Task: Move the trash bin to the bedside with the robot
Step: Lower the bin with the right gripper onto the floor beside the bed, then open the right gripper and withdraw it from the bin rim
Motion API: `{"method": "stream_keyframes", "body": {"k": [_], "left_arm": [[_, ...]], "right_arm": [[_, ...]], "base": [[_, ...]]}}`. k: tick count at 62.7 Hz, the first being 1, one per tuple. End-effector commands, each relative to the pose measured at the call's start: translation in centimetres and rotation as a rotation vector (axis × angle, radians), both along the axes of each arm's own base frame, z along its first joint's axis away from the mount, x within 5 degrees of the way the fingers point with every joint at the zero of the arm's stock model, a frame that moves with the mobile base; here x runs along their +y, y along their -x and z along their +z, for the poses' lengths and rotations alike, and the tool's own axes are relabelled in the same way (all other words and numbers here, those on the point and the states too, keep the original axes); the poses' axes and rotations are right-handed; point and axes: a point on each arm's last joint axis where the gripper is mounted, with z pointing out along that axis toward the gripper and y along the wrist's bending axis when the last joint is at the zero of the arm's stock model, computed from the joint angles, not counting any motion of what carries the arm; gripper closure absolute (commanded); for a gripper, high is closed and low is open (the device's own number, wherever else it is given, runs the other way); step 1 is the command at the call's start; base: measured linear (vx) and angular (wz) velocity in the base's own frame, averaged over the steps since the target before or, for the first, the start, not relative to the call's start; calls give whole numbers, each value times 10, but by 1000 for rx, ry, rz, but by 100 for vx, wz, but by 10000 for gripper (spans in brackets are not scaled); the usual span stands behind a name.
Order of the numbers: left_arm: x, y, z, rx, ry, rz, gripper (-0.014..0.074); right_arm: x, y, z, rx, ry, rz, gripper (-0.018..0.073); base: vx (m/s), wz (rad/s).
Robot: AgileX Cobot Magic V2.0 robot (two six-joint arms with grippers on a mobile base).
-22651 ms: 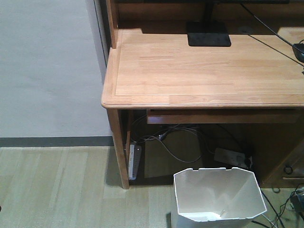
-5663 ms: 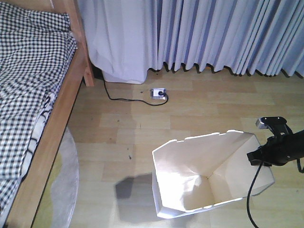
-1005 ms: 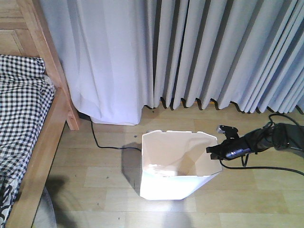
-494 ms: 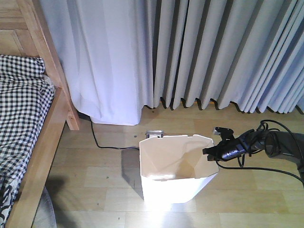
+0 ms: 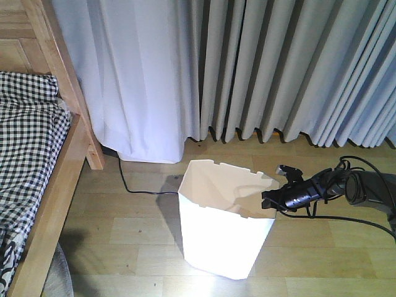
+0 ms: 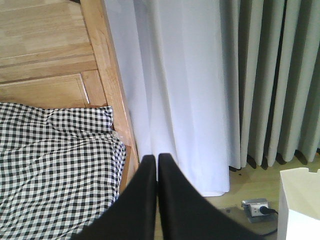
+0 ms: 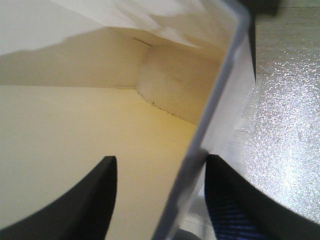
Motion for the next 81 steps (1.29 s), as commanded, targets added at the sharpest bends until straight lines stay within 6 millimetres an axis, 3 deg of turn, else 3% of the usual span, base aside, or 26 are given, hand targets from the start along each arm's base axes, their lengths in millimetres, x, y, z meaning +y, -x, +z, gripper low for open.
{"method": "stream_keyframes", "body": {"k": [1,19,34,47,57,65,75,81], "left_arm": [[-1,-1,-2,-55,10,-15,602],[-1,-1,-2,-55,10,-15,602],[-1,-1,-2,-55,10,-15,602],[-1,-1,-2,-55,10,-15,602],[-1,-1,-2,-55,10,-15,602],[-1,-1,-2,-55,10,-15,602],[-1,-1,-2,-55,10,-15,602],[-1,-1,-2,-55,10,-15,602]], "right_arm": [[-5,-24,32,-65,-27,1,125],[-47,-16,43,31,-142,-129,108],[-81,-6,64,69,-294,-111,115],[-100,-15,107,42,-317,-48,129],[-115,-30,155,19,-171,9,137],[-125,-43,191,-18,-120,-62,137],[-121,-40,206,28,-182,-45,137],[-127,-48,208,-34,-116,-97,137]], "base": [[0,0],[0,0],[0,0],[0,0],[0,0],[0,0],[0,0],[0,0]]}}
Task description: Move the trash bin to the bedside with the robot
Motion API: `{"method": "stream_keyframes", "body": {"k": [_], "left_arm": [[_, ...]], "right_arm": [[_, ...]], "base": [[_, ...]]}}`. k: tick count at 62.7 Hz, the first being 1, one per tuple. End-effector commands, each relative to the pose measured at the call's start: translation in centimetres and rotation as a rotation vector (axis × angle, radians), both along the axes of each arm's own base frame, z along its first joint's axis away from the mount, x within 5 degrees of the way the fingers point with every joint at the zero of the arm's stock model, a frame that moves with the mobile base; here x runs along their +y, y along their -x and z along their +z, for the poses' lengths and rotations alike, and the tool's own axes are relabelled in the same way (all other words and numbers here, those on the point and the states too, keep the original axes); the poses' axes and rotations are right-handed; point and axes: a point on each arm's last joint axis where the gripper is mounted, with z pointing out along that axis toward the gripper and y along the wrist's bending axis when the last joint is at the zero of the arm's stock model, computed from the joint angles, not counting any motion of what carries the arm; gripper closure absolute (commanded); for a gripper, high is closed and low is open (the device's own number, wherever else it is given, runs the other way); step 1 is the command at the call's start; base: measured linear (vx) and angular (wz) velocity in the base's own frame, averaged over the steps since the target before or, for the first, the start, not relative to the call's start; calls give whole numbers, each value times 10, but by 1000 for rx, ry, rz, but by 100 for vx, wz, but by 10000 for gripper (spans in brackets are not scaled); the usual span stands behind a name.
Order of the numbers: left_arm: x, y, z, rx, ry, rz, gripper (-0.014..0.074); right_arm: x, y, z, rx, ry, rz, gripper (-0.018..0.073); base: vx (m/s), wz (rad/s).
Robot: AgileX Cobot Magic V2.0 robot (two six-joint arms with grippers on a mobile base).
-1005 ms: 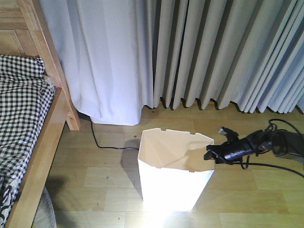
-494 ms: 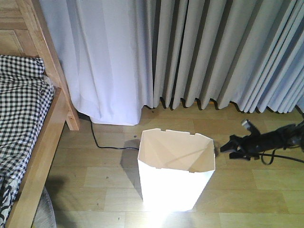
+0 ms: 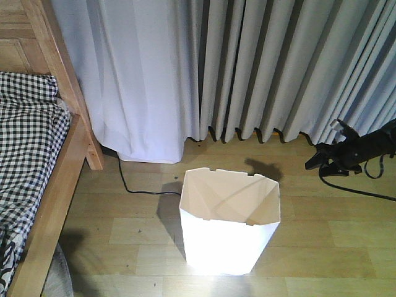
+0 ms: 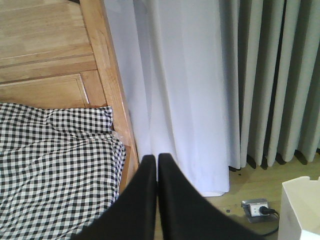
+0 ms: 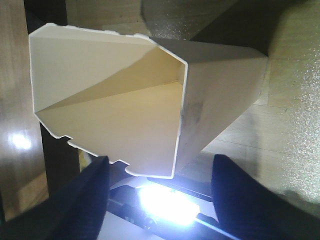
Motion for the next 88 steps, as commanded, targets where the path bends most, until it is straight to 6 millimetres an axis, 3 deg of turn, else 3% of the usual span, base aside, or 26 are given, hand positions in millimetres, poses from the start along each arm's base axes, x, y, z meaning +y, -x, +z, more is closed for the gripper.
{"method": "stream_keyframes", "body": {"k": [1,12,22,37,58,71,77,88], "left_arm": [[-1,-1,-2,-55,10,-15,602],[-1,-1,-2,-55,10,-15,602],[-1,-1,-2,-55,10,-15,602],[-1,-1,-2,-55,10,-15,602],[-1,-1,-2,-55,10,-15,602],[-1,-1,-2,-55,10,-15,602],[-1,-1,-2,-55,10,-15,602],[-1,-1,-2,-55,10,-15,602]], "right_arm": [[-12,-19,46,-109,55,-54,137],[-14,-28,78,-76,314,-79,137],[6,-34,135,-126,617,-52,137],[39,-2,217,-299,670,-101,137],[59,93,328,-617,745,-154,137],[75,160,396,-840,709,-289,137],[84,193,415,-915,678,-339,137],[96,253,426,-1024,669,-384,137]], "base": [[0,0],[0,0],[0,-1],[0,0],[0,0],[0,0],[0,0],[0,0]]}}
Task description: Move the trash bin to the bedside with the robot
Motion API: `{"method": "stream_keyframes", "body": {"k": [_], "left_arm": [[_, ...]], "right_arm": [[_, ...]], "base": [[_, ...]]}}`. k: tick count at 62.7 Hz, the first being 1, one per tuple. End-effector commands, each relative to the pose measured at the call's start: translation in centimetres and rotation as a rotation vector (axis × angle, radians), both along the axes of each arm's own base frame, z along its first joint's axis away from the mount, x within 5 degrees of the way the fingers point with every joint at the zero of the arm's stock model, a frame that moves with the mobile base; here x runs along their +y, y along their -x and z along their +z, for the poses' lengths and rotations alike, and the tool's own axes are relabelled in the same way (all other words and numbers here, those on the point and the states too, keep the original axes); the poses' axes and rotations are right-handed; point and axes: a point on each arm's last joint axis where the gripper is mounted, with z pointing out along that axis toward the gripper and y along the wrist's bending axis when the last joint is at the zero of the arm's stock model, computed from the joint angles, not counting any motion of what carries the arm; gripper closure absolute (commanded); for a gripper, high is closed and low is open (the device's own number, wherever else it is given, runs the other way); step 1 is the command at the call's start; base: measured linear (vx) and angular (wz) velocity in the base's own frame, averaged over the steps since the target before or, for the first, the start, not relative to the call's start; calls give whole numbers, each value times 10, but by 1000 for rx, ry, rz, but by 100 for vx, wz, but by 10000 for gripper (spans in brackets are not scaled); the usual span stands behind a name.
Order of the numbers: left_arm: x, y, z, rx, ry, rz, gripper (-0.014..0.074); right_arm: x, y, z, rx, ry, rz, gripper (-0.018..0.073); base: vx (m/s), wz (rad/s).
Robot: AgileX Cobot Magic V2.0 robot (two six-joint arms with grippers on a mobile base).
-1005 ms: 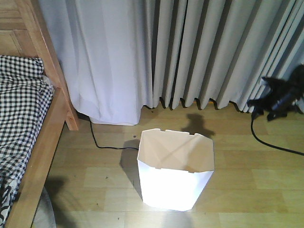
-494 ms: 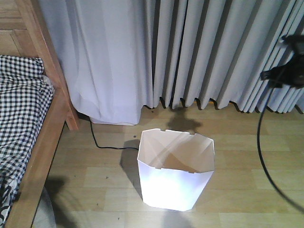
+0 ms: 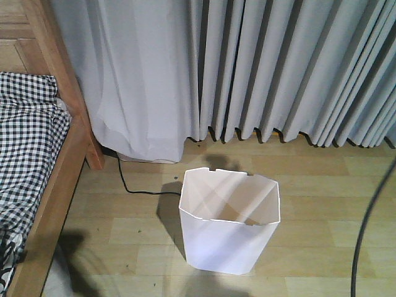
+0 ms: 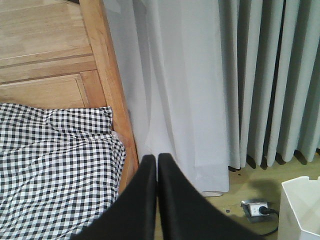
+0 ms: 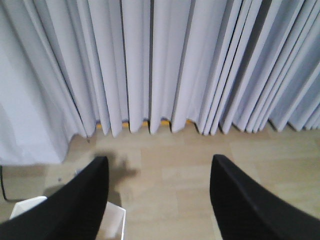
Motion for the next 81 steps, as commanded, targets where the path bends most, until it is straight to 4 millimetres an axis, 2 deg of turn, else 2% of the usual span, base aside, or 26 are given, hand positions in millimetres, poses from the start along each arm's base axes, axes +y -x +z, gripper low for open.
{"method": "stream_keyframes", "body": {"k": [1,10,15,24,36,45,63,68,78,81], "left_arm": [[-1,-1,-2,-55,10,-15,602],[-1,-1,-2,-55,10,-15,602],[-1,-1,-2,-55,10,-15,602],[-1,-1,-2,-55,10,-15,602],[-1,-1,-2,-55,10,-15,602],[-1,-1,-2,-55,10,-15,602],[-1,-1,-2,-55,10,-15,602],[-1,-1,-2,-55,10,-15,602],[-1,-1,-2,-55,10,-15,602],[-1,-1,-2,-55,10,-15,602]], "right_arm": [[6,32,26,-190,17,-13,137],[16,76,32,-320,14,-19,137],[25,90,28,-361,26,27,137],[45,110,9,-427,46,169,137],[47,135,-18,-462,35,186,137],[48,148,-34,-465,10,187,137],[48,151,-34,-477,-4,186,148],[48,151,-35,-469,-1,188,239],[48,151,-36,-452,-3,192,575],[48,151,-36,-451,-4,192,575]], "base": [[0,0],[0,0],[0,0],[0,0],[0,0],[0,0],[0,0],[0,0],[0,0],[0,0]]}}
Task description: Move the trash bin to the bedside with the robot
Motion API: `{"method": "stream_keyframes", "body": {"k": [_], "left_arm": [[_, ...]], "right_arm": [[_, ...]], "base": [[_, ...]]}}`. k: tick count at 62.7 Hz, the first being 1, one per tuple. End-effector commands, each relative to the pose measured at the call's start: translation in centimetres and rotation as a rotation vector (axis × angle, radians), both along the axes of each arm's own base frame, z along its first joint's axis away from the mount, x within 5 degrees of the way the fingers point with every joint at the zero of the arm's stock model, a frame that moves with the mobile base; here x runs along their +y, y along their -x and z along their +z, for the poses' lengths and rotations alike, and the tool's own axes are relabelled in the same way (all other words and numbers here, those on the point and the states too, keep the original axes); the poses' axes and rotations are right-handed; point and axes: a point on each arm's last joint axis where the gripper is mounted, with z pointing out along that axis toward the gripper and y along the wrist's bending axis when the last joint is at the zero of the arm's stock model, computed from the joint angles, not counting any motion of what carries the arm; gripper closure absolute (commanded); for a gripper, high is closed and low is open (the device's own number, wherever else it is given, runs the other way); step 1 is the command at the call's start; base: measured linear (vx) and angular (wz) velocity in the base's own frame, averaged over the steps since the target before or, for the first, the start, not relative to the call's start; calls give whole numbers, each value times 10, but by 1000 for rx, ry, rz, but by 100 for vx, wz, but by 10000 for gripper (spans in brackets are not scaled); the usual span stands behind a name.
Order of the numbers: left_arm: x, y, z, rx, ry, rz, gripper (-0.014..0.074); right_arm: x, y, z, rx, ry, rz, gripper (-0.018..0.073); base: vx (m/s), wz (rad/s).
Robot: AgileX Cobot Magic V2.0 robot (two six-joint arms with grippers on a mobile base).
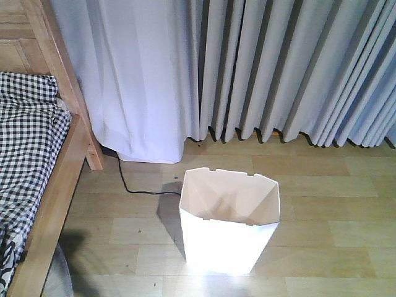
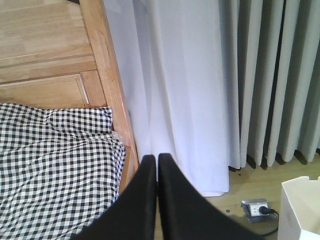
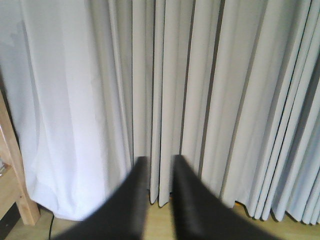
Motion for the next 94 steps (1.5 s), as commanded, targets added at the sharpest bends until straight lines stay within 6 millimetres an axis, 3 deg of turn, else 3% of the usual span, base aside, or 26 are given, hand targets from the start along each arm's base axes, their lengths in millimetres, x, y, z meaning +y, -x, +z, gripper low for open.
{"method": "stream_keyframes", "body": {"k": [1,32,40,55,65,94], "left_arm": [[-1,-1,-2,-55,10,-15,602],[-1,-1,-2,-55,10,-15,602],[-1,-1,-2,-55,10,-15,602],[-1,-1,-2,-55,10,-15,602],[-1,-1,-2,-55,10,-15,602],[-1,-1,-2,-55,10,-15,602]], "right_arm": [[-1,-1,13,-81,3,-10,573],[-1,-1,11,-87,1,-13,570],[-3,7,-6,-137,15,-28,570],[-6,27,-58,-275,11,-60,570],[-6,27,-79,-278,17,-58,570],[-6,25,-87,-298,-6,-55,570]], "base": [[0,0],[0,0],[0,0],[0,0],[0,0],[0,0]]}}
